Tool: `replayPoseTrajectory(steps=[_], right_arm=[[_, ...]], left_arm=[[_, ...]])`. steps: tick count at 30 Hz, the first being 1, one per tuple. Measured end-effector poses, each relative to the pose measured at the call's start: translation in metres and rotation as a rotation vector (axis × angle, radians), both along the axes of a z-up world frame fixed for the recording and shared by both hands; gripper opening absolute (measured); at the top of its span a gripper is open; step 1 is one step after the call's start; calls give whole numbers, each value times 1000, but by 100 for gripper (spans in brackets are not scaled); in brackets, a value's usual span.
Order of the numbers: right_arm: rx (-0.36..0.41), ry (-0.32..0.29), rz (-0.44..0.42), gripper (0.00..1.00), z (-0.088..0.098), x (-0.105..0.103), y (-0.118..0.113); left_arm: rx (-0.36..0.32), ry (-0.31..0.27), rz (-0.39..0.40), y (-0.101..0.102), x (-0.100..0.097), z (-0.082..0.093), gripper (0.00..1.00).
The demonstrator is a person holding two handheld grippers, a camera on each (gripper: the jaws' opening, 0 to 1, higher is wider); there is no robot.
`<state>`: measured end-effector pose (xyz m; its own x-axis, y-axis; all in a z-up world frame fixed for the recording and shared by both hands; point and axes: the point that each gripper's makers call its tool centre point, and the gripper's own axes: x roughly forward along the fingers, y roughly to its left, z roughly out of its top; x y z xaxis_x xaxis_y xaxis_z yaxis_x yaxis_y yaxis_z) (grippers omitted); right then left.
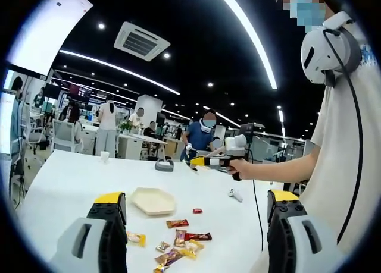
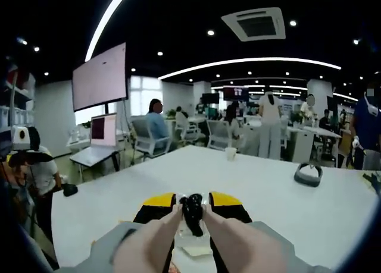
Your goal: Place the target food into the container with the food tongs after gripping and lifting it, then release it inside without dropping or visibly crushing the food.
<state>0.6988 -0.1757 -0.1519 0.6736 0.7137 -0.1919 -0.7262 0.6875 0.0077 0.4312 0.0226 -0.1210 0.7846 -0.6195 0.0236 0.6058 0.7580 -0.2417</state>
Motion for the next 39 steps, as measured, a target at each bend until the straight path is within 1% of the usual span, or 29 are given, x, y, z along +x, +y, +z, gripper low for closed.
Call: replayPoseTrajectory(steps=[3, 6, 9, 13, 15, 17, 18, 20, 23, 25, 26, 31, 35, 39], right_arm=[[3, -1, -4, 21, 0, 3, 2], [4, -1, -20, 21, -2, 10, 2], [13, 1, -33, 21, -2, 15, 1], [21, 5, -46, 21, -5, 22, 0], [23, 10, -47, 21, -7, 25, 1], [24, 13, -49, 21, -9, 27, 1], [24, 13, -49, 21, -9, 27, 1], [25, 14, -49, 21, -10, 28, 0], [30, 12, -48, 21, -11, 33, 1], [31, 13, -46, 21, -11, 35, 1], [29, 8, -42, 21, -10, 37, 4], [37, 5, -31, 21, -9, 41, 10], [26, -2, -13, 21, -11, 46, 20], [22, -5, -2, 21, -13, 50, 25]], left_arm=[[-1, -1, 2, 1, 2, 1, 99], [-2, -1, 5, 2, 3, 0, 99], [-8, 6, 4, 2, 4, -1, 99], [0, 14, -1, 3, 7, -2, 99], [-9, 11, 9, 5, 10, 0, 99], [18, 26, 35, 10, 13, -3, 99], [21, 30, 46, 14, 13, -3, 99], [10, 27, 57, 19, 13, 0, 99], [-5, 25, 55, 21, 13, 3, 99], [-8, 19, 56, 19, 13, 7, 99], [-3, 19, 51, 14, 15, 8, 99], [7, 26, 39, -4, 13, 4, 99], [50, 35, 82, -7, 12, 1, 99], [25, 25, 85, -8, 7, 6, 99]])
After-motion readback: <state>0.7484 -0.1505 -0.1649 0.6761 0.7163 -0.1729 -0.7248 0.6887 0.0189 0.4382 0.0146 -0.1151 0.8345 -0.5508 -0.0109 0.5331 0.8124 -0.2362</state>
